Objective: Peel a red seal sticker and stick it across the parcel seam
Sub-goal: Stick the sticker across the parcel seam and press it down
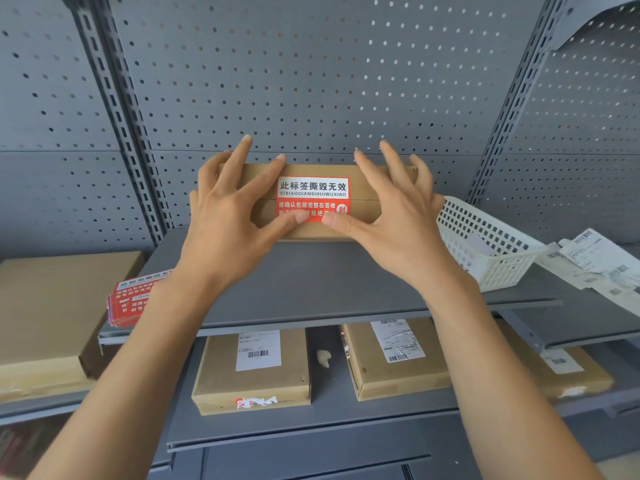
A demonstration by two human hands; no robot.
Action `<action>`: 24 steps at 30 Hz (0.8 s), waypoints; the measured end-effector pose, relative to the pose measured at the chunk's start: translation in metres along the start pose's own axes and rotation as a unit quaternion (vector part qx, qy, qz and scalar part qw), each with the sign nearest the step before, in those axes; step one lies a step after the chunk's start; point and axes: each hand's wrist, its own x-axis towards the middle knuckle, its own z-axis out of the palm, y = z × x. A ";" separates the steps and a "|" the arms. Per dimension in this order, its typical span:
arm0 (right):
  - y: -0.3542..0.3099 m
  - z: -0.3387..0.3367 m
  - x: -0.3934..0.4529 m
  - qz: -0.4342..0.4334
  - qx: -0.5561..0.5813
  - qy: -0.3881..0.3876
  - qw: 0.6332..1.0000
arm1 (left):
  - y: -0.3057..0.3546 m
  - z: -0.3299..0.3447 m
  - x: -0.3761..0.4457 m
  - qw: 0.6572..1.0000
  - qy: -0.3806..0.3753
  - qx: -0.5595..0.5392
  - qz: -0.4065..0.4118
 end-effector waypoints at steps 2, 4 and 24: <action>0.000 0.000 0.001 -0.004 -0.002 0.004 1.000 | -0.003 0.000 0.001 1.000 0.000 0.005 0.006; 0.005 -0.001 0.002 -0.008 0.015 0.001 1.000 | -0.007 -0.001 0.001 1.000 -0.007 0.004 0.014; -0.011 0.026 -0.003 0.062 -0.002 0.124 0.990 | 0.024 0.022 -0.004 0.973 0.144 -0.099 -0.154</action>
